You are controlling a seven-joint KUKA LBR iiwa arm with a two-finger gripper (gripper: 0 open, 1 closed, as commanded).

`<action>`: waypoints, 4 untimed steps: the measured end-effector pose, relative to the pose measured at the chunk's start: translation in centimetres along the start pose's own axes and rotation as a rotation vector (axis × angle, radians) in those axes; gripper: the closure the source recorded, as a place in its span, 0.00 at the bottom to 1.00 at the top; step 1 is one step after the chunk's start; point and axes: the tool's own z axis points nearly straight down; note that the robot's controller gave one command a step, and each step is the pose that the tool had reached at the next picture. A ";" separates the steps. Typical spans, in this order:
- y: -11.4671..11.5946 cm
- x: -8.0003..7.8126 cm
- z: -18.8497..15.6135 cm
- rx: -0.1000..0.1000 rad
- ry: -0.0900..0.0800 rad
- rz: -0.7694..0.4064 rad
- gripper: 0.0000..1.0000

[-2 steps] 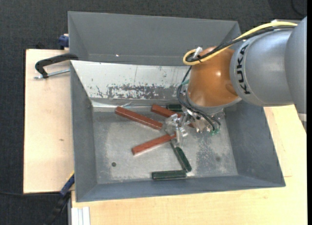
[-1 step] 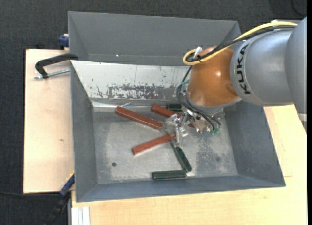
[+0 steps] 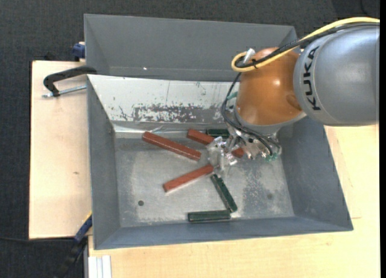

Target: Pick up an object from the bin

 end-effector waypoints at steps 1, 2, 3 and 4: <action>2.6 -0.6 -1.2 0.003 -0.004 -0.670 0.00; 3.8 -0.8 -0.5 0.003 -0.005 -0.985 0.00; 4.3 -2.7 3.6 0.005 -0.009 -0.988 1.00; 4.2 -2.5 3.9 0.002 -0.005 -0.988 0.00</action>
Offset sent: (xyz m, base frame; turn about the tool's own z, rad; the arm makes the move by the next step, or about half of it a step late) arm 0.0000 0.0000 0.0000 0.0000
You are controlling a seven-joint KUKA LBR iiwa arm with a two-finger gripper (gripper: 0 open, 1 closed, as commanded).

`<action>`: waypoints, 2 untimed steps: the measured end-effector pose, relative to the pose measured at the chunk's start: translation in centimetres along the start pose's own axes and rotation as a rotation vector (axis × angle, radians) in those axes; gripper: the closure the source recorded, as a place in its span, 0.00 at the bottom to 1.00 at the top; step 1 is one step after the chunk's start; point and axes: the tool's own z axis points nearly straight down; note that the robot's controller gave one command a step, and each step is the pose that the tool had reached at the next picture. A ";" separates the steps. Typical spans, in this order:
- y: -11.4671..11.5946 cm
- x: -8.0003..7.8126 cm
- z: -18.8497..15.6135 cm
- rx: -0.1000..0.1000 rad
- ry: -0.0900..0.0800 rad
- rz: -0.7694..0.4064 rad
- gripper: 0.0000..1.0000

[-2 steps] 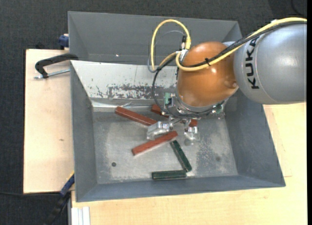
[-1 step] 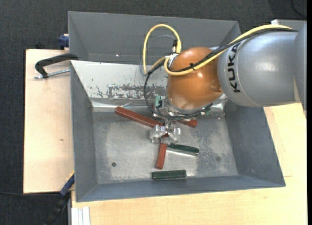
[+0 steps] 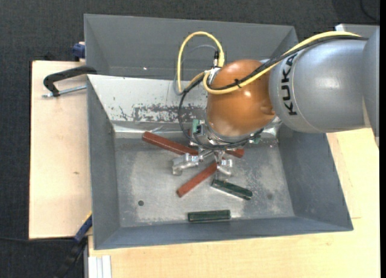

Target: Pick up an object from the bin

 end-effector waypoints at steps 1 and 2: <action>-0.1 0.2 -0.2 0.001 0.004 0.001 1.00; -0.1 0.2 -0.1 0.001 0.004 0.001 1.00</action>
Offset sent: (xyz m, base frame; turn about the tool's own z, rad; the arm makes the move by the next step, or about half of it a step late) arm 0.0000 0.0000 0.0000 0.0000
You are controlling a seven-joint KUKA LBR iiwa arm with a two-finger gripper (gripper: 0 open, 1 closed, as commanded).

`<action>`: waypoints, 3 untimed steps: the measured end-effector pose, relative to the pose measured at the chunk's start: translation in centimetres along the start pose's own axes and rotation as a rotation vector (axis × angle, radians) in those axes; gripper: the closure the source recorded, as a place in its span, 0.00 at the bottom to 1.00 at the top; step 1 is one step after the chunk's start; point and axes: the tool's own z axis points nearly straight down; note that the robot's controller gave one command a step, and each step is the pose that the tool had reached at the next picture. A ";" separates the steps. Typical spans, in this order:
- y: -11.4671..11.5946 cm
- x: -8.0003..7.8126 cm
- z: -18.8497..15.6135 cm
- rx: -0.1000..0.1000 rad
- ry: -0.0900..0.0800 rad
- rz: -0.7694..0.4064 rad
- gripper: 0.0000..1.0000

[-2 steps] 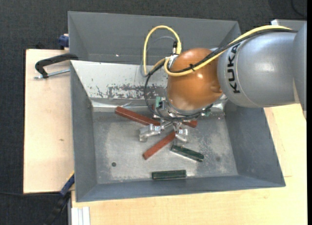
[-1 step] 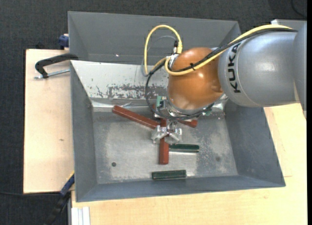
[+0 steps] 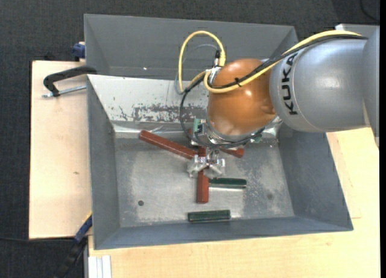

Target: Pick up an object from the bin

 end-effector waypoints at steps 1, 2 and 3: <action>0.0 0.0 0.0 0.000 0.000 0.000 1.00; 0.0 0.0 0.0 0.000 0.000 0.001 1.00; 0.0 0.0 0.0 0.000 0.000 0.000 1.00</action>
Offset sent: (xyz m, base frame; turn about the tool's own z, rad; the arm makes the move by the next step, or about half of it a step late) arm 0.0000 0.0000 0.0000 0.0000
